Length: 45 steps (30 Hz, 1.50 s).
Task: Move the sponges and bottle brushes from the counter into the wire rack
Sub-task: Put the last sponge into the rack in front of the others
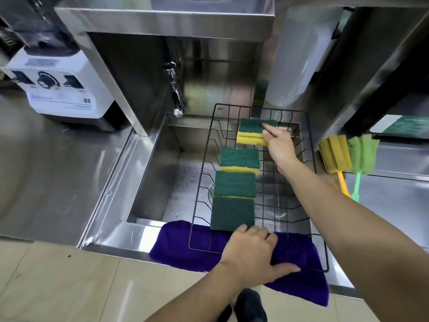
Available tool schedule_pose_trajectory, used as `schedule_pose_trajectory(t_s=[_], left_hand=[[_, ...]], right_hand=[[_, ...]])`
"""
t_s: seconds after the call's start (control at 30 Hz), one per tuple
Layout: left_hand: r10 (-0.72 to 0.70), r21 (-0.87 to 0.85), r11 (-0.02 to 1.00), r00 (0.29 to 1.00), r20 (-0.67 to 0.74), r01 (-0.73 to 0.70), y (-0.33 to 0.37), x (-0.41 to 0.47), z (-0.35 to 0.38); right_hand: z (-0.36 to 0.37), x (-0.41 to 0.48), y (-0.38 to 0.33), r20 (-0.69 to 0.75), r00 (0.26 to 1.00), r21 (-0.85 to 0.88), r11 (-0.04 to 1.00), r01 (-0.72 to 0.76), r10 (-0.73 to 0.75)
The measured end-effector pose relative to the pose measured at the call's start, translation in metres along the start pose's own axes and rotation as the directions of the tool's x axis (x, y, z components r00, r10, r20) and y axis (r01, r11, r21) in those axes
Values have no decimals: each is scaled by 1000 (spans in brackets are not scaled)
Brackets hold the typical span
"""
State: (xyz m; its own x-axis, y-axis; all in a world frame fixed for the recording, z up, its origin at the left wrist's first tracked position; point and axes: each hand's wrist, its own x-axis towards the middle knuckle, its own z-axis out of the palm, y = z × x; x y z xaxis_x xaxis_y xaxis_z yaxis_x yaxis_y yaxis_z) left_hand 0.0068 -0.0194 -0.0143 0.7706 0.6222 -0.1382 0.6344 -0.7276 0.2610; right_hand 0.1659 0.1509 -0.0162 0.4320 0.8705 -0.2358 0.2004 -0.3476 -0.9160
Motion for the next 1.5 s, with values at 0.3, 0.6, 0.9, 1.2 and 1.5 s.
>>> schedule_pose_trajectory(t_s=[0.3, 0.6, 0.9, 1.2, 1.5], left_hand=[[24, 30, 999, 997, 70, -27, -2, 3, 0], [46, 56, 997, 996, 80, -51, -3, 4, 1], [55, 68, 996, 997, 49, -58, -1, 4, 7], [54, 74, 996, 998, 25, -56, 0, 3, 6], [42, 77, 996, 999, 30, -44, 2, 3, 2]], right_hand=[[20, 1, -2, 20, 1000, -99, 995, 10, -8], [22, 10, -2, 77, 997, -183, 982, 42, -28], [0, 11, 5, 320, 947, -464, 867, 182, -28], [-31, -19, -6, 375, 891, -666, 594, 451, -256], [-107, -50, 13, -329, 867, -647, 758, 82, -375]])
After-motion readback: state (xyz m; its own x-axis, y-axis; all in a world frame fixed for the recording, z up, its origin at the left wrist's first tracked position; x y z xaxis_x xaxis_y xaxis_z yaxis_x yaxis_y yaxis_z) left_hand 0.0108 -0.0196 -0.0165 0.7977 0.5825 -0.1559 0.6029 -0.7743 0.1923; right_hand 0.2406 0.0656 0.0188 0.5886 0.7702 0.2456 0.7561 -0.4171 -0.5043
